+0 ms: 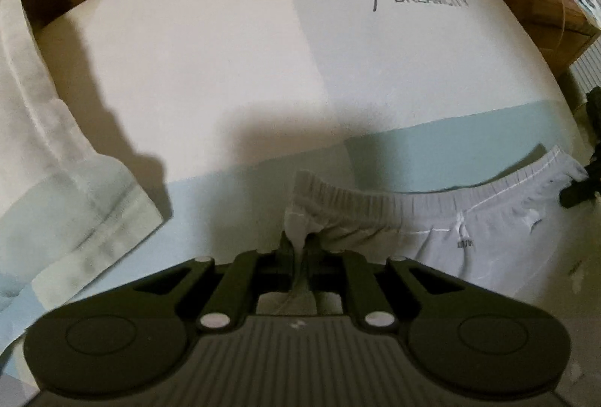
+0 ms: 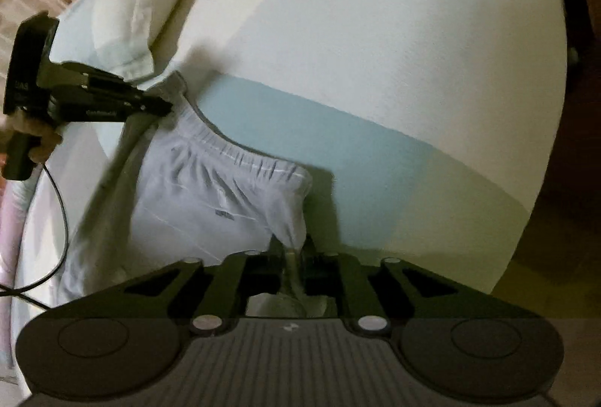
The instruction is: Fold clothes
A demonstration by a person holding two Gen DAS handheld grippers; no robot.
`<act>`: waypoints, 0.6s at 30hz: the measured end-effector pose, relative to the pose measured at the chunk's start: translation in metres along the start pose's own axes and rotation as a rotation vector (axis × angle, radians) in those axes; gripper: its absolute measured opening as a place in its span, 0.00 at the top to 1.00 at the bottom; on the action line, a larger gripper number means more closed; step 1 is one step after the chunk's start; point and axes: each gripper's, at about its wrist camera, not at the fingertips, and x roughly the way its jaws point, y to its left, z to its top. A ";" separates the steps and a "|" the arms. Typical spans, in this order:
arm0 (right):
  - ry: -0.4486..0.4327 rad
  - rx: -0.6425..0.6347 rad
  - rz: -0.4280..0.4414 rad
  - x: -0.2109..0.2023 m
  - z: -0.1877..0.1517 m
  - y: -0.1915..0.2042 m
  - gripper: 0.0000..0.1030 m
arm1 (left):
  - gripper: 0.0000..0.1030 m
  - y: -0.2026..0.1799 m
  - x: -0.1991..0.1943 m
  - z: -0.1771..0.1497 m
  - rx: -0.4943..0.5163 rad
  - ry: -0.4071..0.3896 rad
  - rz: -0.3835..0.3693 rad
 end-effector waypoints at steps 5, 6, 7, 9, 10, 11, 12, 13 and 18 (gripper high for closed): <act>-0.043 -0.002 -0.027 -0.016 0.002 0.000 0.73 | 0.87 0.018 -0.026 -0.016 -0.088 -0.039 0.002; -0.056 -0.003 -0.037 -0.021 0.002 -0.002 0.72 | 0.83 0.021 -0.034 -0.020 -0.101 -0.048 0.012; -0.070 -0.004 -0.048 -0.026 0.003 -0.003 0.72 | 0.82 0.020 -0.041 -0.023 -0.109 -0.059 0.029; -0.103 -0.020 -0.066 -0.036 0.006 0.000 0.71 | 0.82 0.020 -0.055 -0.029 -0.127 -0.081 0.057; -0.119 -0.035 -0.069 -0.042 0.007 0.002 0.70 | 0.82 0.020 -0.064 -0.034 -0.139 -0.094 0.061; -0.135 -0.051 -0.073 -0.046 0.007 0.005 0.69 | 0.80 0.019 -0.071 -0.040 -0.151 -0.104 0.062; -0.147 -0.069 -0.070 -0.048 0.008 0.010 0.64 | 0.77 0.018 -0.075 -0.044 -0.163 -0.111 0.059; -0.152 -0.087 -0.054 -0.047 0.008 0.017 0.61 | 0.74 0.017 -0.079 -0.050 -0.176 -0.110 0.047; -0.069 -0.155 0.046 -0.023 0.000 0.037 0.54 | 0.70 0.003 -0.058 -0.082 -0.231 -0.013 -0.073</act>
